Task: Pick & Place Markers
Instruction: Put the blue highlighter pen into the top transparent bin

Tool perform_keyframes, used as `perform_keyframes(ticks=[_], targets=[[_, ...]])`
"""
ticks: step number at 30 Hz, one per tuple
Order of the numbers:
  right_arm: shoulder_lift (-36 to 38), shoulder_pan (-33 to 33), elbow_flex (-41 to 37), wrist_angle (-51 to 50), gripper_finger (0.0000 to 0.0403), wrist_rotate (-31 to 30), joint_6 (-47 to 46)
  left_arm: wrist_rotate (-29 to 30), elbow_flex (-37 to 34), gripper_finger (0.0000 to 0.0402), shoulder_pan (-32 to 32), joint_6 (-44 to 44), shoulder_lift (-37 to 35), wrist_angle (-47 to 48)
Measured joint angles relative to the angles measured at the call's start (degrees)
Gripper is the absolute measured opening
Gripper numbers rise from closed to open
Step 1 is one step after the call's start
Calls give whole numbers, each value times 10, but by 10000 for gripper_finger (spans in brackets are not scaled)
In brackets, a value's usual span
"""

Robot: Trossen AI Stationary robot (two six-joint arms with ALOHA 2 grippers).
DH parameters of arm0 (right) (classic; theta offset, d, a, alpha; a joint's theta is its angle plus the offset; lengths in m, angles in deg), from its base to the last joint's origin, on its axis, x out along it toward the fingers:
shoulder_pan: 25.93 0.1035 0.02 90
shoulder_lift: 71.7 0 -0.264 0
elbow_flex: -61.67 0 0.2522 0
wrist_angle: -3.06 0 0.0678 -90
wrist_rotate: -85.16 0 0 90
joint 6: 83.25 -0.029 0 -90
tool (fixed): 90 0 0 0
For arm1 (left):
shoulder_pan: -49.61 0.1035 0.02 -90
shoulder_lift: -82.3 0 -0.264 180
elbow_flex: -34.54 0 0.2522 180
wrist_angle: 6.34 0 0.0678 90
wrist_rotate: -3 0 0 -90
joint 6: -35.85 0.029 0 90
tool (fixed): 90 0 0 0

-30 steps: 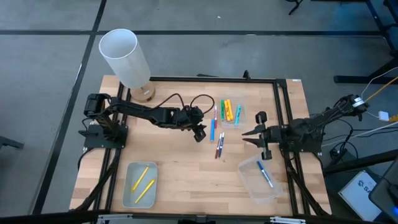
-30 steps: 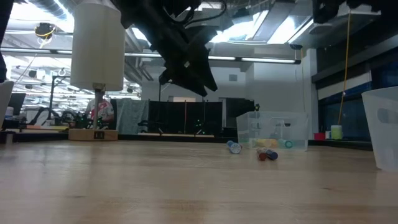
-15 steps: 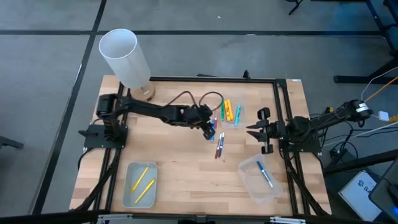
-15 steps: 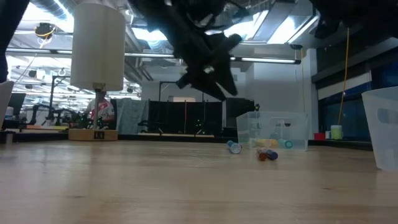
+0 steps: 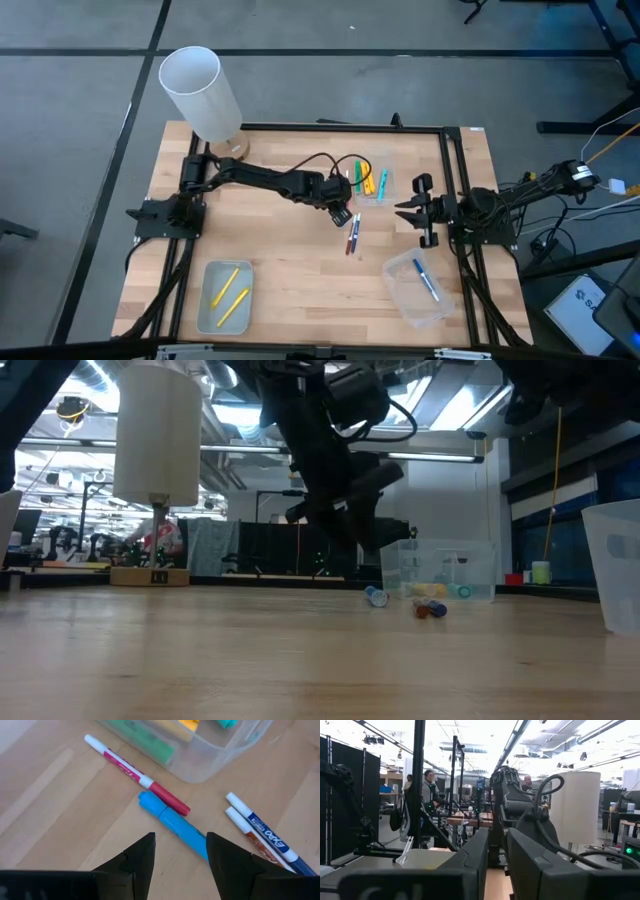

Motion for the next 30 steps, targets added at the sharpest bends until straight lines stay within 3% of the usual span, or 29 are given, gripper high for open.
perform_keyframes(ticks=[6, 12, 18, 30], targets=[[0, 0, 0, 0, 76, -1, 0, 1, 0, 171, 0, -12, 0, -1], [0, 0, 0, 0, 76, -1, 0, 29, 1, 171, -1, -125, 9, -4], [0, 0, 0, 0, 76, -1, -6, 55, 0, 171, -3, -174, 16, -27], [0, 0, 0, -1, 76, -1, -10, 84, 0, 171, -24, -169, 53, -37]])
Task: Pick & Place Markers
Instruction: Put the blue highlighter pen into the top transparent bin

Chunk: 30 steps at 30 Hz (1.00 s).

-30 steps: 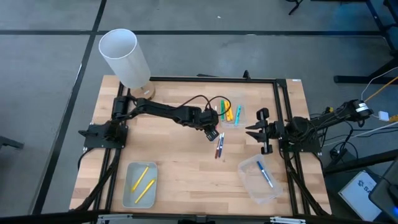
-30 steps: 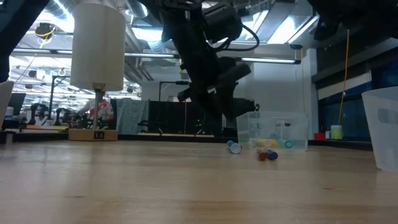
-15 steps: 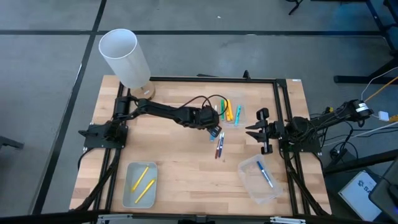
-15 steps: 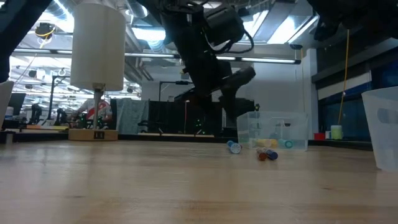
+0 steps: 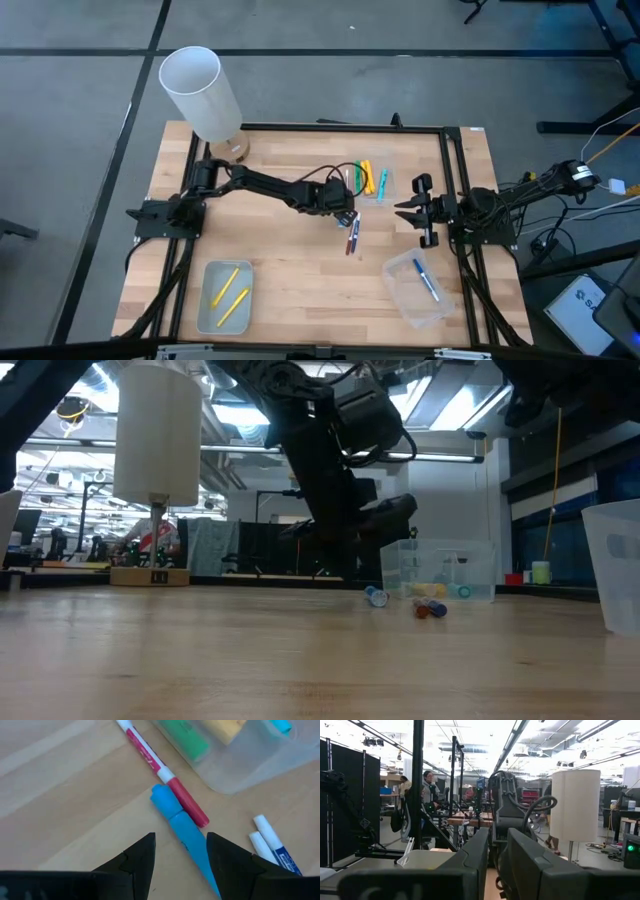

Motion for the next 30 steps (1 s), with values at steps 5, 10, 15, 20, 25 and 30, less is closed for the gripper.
perform_keyframes(ticks=[5, 10, 15, 20, 25, 30], targets=[[0, 0, 0, -2, 76, 0, 0, 1, 0, 171, -5, -3, 3, -4], [0, 0, 0, -2, 76, 0, 0, -9, 0, 171, -9, -4, 7, -14], [0, 0, 0, -2, 76, 0, 0, -19, 0, 171, -15, 10, 21, -21], [0, 0, 0, -4, 76, 0, 0, -10, 2, 171, -17, 26, 31, -7], [0, 0, 0, -7, 76, -5, 0, 8, 3, 170, -16, 59, 32, 30], [0, 0, 0, -7, 76, -5, 2, 16, 2, 171, -15, 124, 29, 45]])
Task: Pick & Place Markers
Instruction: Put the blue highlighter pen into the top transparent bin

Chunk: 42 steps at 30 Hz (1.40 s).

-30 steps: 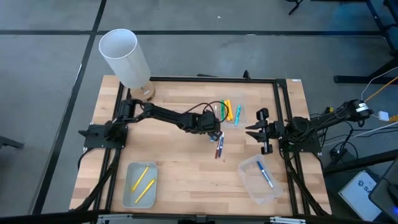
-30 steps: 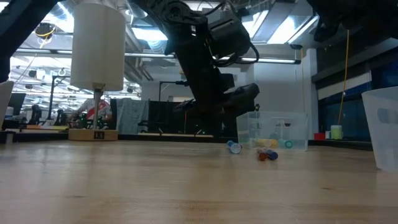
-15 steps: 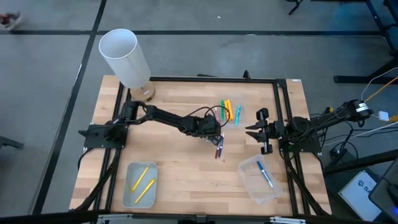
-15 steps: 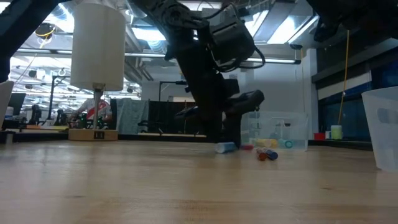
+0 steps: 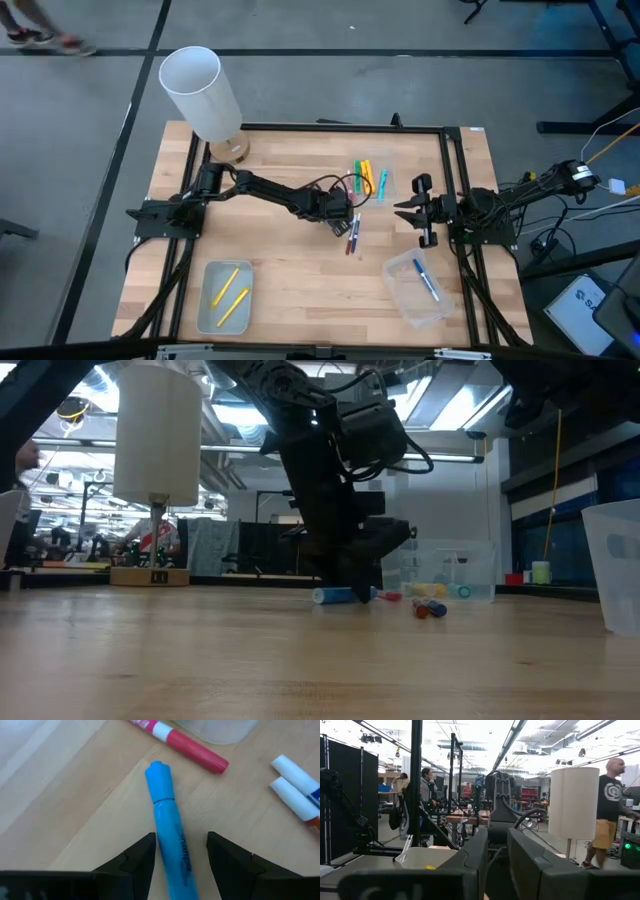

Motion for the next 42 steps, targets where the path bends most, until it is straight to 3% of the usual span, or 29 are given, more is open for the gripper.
perform_keyframes(ticks=[14, 24, 29, 37, 42], targets=[[0, 0, 0, 0, 76, 0, 12, 32, 0, 158, 0, 41, -1, 60], [0, 0, 0, 0, 76, 0, 11, 45, -1, 52, 0, 64, 0, 69], [0, 0, 0, 0, 76, 0, 12, 73, -4, 51, -4, 77, -6, 75], [0, 0, 0, 1, 76, 0, 13, 72, -6, 51, -8, 80, -30, 126], [0, 0, 0, 1, 76, -18, 13, 107, -5, 51, -23, 96, -60, 133]])
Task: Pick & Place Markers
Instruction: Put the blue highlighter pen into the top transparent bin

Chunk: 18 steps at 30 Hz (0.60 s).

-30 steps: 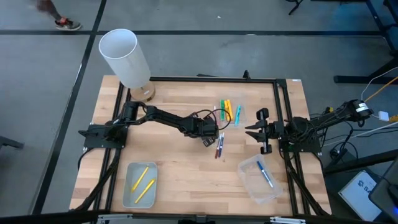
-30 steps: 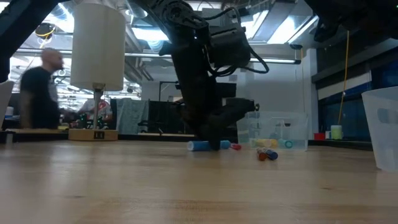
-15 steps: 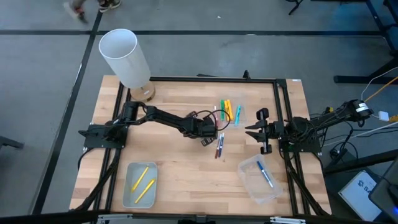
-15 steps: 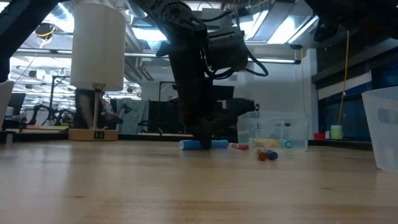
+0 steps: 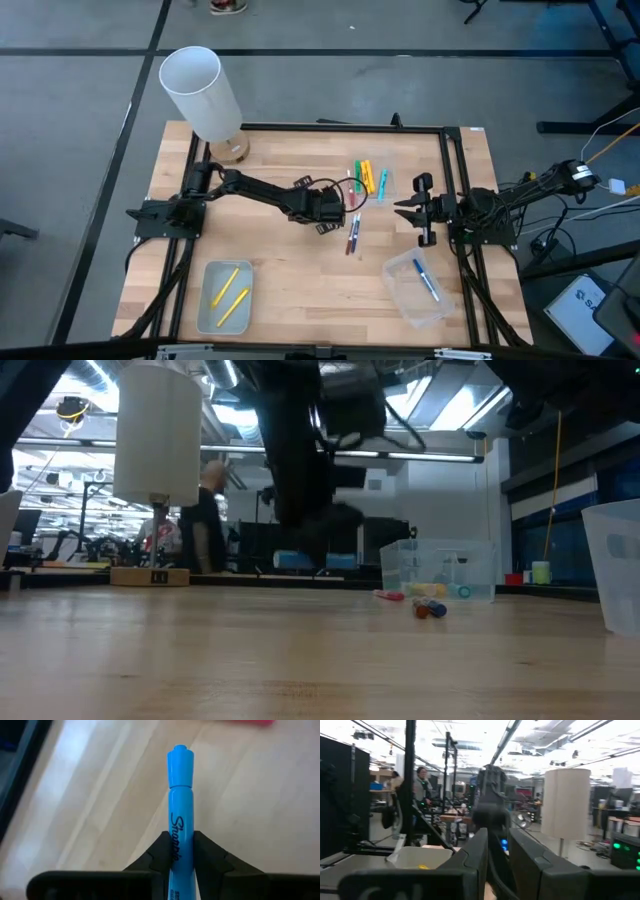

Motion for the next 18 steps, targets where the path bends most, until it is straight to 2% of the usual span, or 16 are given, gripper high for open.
perform_keyframes(ticks=[5, 10, 13, 18], targets=[[0, 0, 0, 0, 76, -55, 0, 0, 1, 51, -7, 19, -53, 12], [0, 0, 0, 0, 76, -73, 0, 11, -20, 51, -18, 28, -128, -13], [0, 0, 0, 11, 76, -73, 2, 7, -86, 51, -17, 27, -193, -69], [0, 0, 0, 29, 76, -72, 28, -33, -232, 51, -17, 28, -313, -254]])
